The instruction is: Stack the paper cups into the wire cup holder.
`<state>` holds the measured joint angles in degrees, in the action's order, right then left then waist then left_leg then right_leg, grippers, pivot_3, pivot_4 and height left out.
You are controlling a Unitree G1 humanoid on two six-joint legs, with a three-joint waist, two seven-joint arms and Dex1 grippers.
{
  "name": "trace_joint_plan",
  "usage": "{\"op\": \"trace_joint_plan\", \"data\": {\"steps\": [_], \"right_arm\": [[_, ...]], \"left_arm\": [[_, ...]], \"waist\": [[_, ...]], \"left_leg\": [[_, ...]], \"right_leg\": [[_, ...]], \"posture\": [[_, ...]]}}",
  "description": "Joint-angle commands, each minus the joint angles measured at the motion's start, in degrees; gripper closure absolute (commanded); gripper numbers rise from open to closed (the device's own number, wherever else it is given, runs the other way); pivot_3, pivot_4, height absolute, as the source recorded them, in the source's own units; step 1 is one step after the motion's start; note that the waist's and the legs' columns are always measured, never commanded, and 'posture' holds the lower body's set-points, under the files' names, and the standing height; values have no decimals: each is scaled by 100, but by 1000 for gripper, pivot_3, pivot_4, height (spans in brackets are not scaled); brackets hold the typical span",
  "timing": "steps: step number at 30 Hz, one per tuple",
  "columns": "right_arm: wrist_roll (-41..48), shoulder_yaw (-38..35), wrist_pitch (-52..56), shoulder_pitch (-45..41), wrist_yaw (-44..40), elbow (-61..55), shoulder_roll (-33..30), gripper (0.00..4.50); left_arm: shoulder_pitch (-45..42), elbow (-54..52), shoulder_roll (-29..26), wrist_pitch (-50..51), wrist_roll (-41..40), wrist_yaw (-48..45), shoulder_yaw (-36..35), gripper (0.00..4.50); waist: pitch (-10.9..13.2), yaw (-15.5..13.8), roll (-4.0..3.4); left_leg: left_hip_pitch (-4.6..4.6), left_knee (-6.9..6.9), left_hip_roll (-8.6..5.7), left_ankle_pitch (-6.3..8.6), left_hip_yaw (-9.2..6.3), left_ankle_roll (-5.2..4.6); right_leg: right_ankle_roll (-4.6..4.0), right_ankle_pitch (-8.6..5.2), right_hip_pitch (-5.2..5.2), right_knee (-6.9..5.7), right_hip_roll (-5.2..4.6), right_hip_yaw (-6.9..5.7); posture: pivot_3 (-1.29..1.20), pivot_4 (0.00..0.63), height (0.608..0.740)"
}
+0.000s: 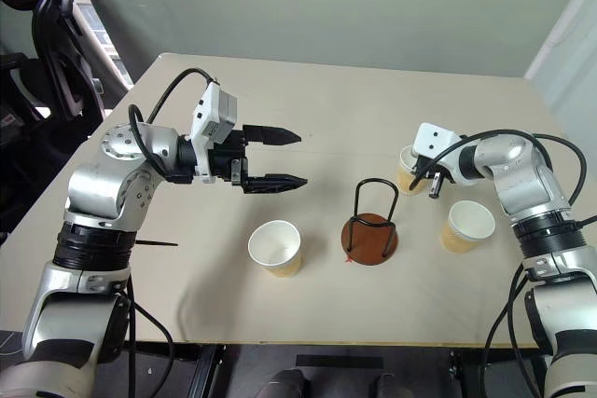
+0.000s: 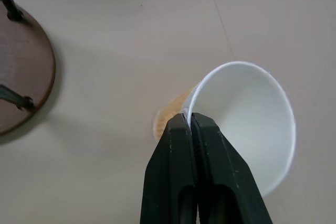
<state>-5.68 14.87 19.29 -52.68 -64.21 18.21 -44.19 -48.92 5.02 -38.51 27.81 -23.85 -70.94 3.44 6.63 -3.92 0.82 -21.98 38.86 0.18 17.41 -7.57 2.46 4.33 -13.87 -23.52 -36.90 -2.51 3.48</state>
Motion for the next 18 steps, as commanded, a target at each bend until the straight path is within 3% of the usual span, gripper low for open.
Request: {"op": "trace_joint_plan", "data": {"steps": [1, 18], "right_arm": [[305, -482, 357, -46, -96, -616, -249, 4477], [1494, -1199, 2237, 268, -320, -3530, -1095, 4477]], "left_arm": [[-172, -17, -9, -99, 18, -7, -47, 0], [-303, 270, 102, -278, 103, -140, 27, 0]], "waist": [[0, -4, 0], [1, 3, -1]], "left_leg": [[-1, 0, 0, 0, 0, 0], [-3, 1, 0, -1, 0, 1]], "right_leg": [[0, 0, 0, 0, 0, 0], [0, 0, 1, 6, 0, 0]], "posture": [[0, 150, 740], [0, 150, 740]]}}
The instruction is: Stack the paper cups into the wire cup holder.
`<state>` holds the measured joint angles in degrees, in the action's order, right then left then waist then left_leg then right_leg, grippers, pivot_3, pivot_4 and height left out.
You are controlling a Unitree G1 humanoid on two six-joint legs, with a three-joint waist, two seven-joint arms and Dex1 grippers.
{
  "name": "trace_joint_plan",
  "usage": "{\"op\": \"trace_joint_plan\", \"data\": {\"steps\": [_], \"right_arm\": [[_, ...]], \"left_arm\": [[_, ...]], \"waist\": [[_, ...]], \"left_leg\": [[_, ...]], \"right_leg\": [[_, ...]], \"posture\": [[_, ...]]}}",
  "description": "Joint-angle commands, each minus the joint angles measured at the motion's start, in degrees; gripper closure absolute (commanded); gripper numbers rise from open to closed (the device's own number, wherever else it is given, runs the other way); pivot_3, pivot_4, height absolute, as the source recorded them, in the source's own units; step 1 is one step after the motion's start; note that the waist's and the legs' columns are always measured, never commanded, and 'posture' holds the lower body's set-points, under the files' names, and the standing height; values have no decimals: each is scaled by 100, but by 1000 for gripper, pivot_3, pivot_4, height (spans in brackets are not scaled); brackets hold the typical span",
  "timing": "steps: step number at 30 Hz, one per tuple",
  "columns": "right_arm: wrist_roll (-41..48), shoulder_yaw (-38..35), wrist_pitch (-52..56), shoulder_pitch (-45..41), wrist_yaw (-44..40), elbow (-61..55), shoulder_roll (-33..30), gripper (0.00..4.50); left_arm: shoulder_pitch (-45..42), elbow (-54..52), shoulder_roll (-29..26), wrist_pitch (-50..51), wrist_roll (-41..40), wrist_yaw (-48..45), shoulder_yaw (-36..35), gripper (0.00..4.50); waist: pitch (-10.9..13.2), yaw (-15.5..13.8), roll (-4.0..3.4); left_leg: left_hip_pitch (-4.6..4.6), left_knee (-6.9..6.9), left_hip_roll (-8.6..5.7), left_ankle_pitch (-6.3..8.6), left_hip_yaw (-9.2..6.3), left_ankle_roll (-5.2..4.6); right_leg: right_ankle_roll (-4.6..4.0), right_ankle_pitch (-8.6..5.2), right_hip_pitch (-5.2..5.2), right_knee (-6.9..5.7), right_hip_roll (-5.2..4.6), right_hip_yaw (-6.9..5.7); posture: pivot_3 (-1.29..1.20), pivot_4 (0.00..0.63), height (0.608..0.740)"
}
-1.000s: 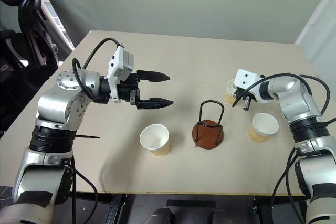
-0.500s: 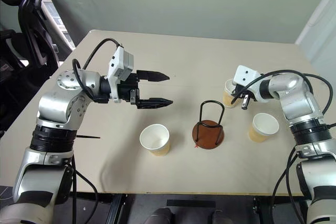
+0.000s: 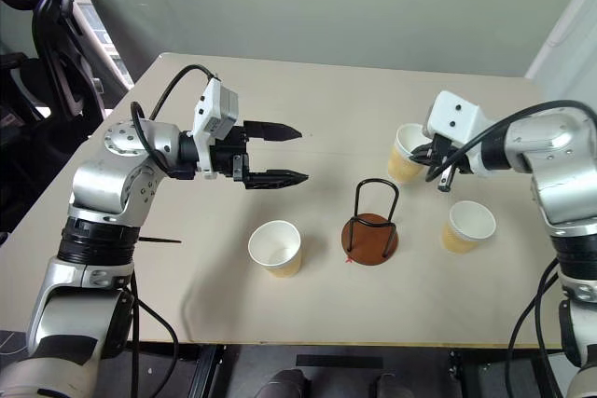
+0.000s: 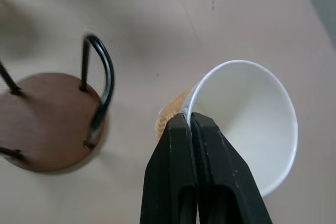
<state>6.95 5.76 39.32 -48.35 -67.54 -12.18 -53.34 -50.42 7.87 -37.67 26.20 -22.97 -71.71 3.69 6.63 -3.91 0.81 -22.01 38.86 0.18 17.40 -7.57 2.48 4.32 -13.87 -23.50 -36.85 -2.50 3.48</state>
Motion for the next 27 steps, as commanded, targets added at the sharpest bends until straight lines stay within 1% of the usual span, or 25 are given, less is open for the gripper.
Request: {"op": "trace_joint_plan", "data": {"steps": [1, 11, 16, 22, 27], "right_arm": [[267, -292, 283, -180, 29, -567, -216, 4477], [1188, -518, 1099, -622, 6, -1485, -453, 4477], [1538, -558, 1300, -779, 14, -1729, -641, 4477], [1942, -605, 1458, -657, 32, -2037, -891, 4477], [2217, -630, 1585, -493, 150, -2269, -955, 4477]], "left_arm": [[-160, 2, 30, -127, 24, -70, 6, 0], [-272, 191, 128, -240, 85, -144, 78, 0], [-294, 238, 155, -267, 91, -168, 103, 0], [-329, 311, 182, -315, 122, -206, 111, 0], [-356, 357, 200, -349, 131, -227, 117, 0]], "waist": [[0, 4, 0], [0, 5, 0], [0, 10, 0], [0, 10, 0], [0, 12, 0]], "left_leg": [[1, 0, 0, 0, 0, 0], [0, 2, -1, 0, -4, -1], [0, 1, 1, 0, -5, -1], [0, 2, 1, -1, -6, -2], [1, 2, 1, -1, -6, -2]], "right_leg": [[0, 0, 0, 0, 0, 0], [0, 0, 1, 4, 0, 0], [1, 0, -1, 5, 1, 0], [1, -1, 0, 6, 1, 0], [1, 0, 0, 6, 1, 0]], "posture": [[0, 150, 740], [0, 150, 740], [0, 150, 740], [0, 150, 740], [0, 150, 740]]}}
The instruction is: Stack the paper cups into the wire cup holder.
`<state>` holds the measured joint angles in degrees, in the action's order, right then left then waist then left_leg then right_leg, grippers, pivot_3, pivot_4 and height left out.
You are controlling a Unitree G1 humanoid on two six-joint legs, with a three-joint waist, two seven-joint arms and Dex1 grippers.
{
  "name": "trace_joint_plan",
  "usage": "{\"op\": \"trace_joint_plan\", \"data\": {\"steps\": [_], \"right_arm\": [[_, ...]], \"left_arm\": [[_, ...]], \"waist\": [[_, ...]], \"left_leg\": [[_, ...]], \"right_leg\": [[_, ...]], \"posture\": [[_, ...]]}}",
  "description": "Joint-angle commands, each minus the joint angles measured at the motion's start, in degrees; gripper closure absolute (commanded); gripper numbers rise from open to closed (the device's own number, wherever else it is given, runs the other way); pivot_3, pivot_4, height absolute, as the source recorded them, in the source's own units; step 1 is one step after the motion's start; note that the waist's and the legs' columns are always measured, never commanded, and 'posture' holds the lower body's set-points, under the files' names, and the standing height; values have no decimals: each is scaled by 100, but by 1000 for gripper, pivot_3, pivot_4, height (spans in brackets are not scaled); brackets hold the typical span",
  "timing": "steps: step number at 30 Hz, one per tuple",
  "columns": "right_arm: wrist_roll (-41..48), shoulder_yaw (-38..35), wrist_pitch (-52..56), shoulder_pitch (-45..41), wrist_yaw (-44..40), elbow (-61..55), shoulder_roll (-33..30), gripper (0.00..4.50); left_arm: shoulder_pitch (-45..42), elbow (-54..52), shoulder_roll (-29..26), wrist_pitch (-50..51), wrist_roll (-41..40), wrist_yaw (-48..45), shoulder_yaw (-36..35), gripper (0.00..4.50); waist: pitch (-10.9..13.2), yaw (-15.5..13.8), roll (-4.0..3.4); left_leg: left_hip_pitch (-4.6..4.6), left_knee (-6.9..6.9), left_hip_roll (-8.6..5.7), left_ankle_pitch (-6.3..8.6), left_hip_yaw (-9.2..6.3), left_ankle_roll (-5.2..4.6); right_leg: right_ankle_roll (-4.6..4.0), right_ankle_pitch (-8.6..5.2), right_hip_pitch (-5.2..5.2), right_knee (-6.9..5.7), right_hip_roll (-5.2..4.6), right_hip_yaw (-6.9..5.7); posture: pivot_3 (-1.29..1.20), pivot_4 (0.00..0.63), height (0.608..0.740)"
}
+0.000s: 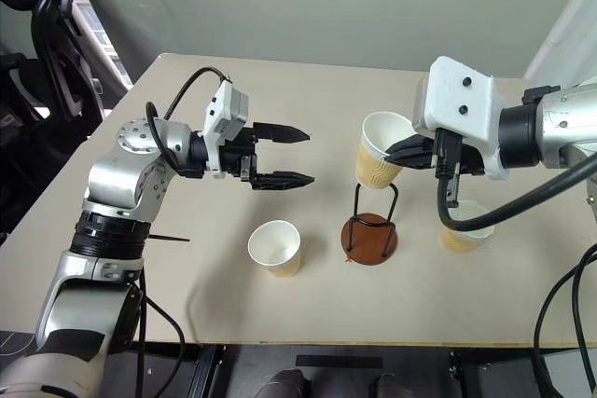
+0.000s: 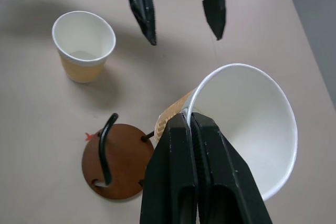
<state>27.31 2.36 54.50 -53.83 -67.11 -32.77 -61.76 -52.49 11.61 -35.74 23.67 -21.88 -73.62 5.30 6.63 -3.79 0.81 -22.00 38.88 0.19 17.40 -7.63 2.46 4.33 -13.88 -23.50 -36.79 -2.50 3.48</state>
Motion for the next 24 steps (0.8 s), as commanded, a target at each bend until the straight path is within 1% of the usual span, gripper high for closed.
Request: {"op": "trace_joint_plan", "data": {"steps": [1, 7, 17, 20, 21, 24], "right_arm": [[218, -289, 75, 108, 132, -245, -125, 4477], [379, -226, 45, 304, 219, -320, -149, 4477], [48, 95, -515, 681, 231, -263, -304, 4477], [49, 119, -578, 701, 217, -255, -281, 3914], [69, 121, -576, 695, 217, -254, -261, 3658], [111, 121, -567, 661, 248, -254, -204, 2599]], "left_arm": [[-155, -9, 10, -99, 24, -38, -43, 0], [-181, 17, 20, -95, 28, -40, -43, 0], [-130, -54, -13, -46, 44, -12, -96, 0], [-119, -77, -23, -32, 44, 2, -105, 0], [-117, -82, -25, -28, 43, 7, -109, 0], [-110, -99, -32, -20, 39, 13, -114, 0]], "waist": [[0, -1, 0], [0, -1, 0], [0, 0, 0], [0, 0, 0], [0, 0, 0], [0, 0, 0]], "left_leg": [[0, 0, 0, 0, 0, 0], [0, 1, 0, 0, 0, 0], [0, 2, 0, 0, 0, -1], [0, 3, 0, 0, 0, -2], [0, 2, 0, 0, 0, -2], [0, 3, 0, 0, 0, -2]], "right_leg": [[0, 0, 0, 0, 0, 0], [0, 0, 0, 0, 0, 0], [1, 0, 0, -1, 0, 0], [1, 0, 0, -2, 0, 0], [1, 0, 0, -2, 0, 0], [1, 0, 0, -2, 0, 0]], "posture": [[0, 150, 740], [0, 150, 740], [0, 150, 740], [0, 150, 740], [0, 150, 740], [0, 150, 740]]}}
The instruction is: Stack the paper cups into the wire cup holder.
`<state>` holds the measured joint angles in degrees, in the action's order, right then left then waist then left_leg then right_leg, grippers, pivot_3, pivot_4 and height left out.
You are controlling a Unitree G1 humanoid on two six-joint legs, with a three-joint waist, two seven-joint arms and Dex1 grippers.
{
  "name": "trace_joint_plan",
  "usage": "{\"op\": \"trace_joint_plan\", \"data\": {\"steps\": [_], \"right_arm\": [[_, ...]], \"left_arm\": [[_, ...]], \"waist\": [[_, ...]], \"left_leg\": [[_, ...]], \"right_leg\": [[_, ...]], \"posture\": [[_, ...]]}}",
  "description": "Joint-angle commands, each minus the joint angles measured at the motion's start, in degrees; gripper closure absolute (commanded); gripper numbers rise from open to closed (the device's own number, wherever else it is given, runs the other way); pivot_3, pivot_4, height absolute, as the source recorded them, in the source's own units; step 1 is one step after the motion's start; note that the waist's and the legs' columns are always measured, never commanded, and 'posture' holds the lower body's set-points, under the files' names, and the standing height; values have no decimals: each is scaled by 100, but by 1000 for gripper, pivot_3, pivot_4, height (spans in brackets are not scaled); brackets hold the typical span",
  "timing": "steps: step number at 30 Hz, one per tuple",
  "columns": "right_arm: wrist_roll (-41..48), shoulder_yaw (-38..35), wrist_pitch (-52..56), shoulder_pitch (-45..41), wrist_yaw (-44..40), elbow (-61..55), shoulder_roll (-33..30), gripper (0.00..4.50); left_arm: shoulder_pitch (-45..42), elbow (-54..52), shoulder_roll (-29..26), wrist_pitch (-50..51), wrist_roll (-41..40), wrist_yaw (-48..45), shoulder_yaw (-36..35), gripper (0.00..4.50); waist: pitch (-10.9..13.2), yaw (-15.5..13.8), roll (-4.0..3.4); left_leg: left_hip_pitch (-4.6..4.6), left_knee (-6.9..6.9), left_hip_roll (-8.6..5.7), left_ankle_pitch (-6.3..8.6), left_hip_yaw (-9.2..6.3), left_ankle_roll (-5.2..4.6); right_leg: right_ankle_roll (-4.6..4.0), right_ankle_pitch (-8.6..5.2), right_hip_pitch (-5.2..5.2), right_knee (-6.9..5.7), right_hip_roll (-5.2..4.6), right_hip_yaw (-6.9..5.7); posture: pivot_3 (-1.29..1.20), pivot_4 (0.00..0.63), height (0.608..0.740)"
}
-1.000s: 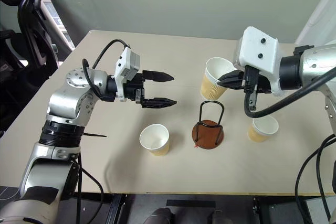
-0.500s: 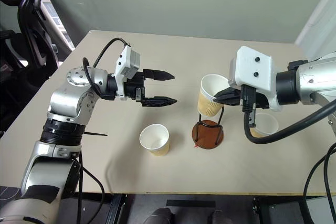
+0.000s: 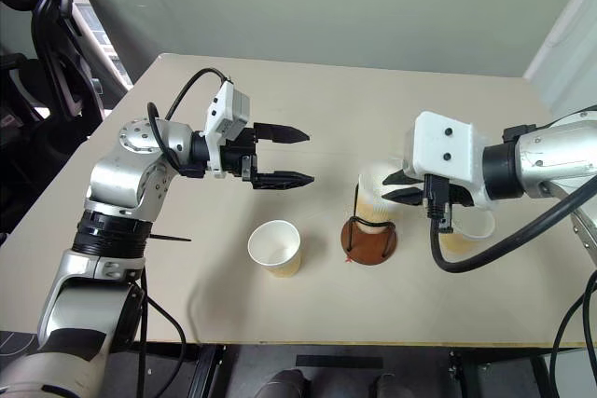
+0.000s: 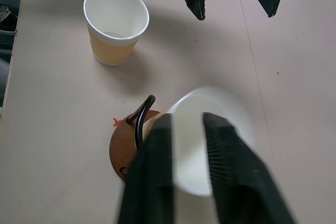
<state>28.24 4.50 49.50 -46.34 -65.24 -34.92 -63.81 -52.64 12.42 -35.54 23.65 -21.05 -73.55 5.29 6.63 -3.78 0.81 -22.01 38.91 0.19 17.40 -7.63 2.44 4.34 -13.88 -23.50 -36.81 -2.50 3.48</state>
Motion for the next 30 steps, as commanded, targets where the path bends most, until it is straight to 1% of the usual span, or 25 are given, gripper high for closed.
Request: {"op": "trace_joint_plan", "data": {"steps": [1, 3, 9, 13, 18, 21, 25, 30], "right_arm": [[28, -95, -67, -107, 82, -36, 33, 2264], [45, -104, -83, -140, 118, -39, 100, 1587], [618, -428, 411, -367, 586, 33, 722, 1587], [1111, -721, 728, -386, 864, 182, 1096, 1587], [1803, -1077, 1056, -317, 1087, 401, 1437, 1587], [1902, -1088, 1064, -272, 1139, 525, 1426, 1587], [1889, -1043, 976, -162, 1105, 628, 1317, 1587], [1761, -962, 687, 40, 957, 729, 1182, 1587]], "left_arm": [[-96, -182, -54, -17, -44, 6, -115, 0], [-99, -172, -59, -26, -41, 0, -115, 0], [-79, -243, -114, -54, -39, -111, -68, 0], [-39, -358, -365, -51, -23, -393, -24, 0], [61, -572, -850, 13, -33, -867, 30, 0], [115, -815, -1065, 104, -111, -1093, 36, 0], [397, -1425, -1339, 392, -304, -1397, 96, 0], [773, -1868, -1643, 363, -293, -1684, 262, 0]], "waist": [[0, 0, 0], [0, 1, 0], [0, 15, 0], [0, 19, 0], [0, 27, 0], [0, 27, 0], [0, 30, 0], [0, 40, 0]], "left_leg": [[0, 0, 0, 0, 0, 0], [0, 1, 0, 0, 0, 0], [1, 2, 0, 0, 0, -1], [1, 3, -1, -1, -1, -1], [1, 1, -1, -1, -1, -1], [1, 0, -2, -1, -2, -1], [0, 0, -1, -1, -3, -1], [3, -4, 0, -1, -4, -1]], "right_leg": [[0, 0, 0, 0, 0, 0], [0, 0, 0, 0, 0, 0], [0, 0, -2, 0, 2, -1], [0, 0, -1, 3, 2, 0], [-1, -1, -6, 11, 4, 0], [-2, -1, -5, 13, 4, 0], [-3, -2, -5, 15, 3, -1], [-5, -3, -7, 14, 2, 0]], "posture": [[0, 150, 740], [0, 150, 740], [0, 150, 740], [0, 150, 740], [0, 150, 740], [0, 150, 740], [0, 150, 740], [0, 150, 740]]}}
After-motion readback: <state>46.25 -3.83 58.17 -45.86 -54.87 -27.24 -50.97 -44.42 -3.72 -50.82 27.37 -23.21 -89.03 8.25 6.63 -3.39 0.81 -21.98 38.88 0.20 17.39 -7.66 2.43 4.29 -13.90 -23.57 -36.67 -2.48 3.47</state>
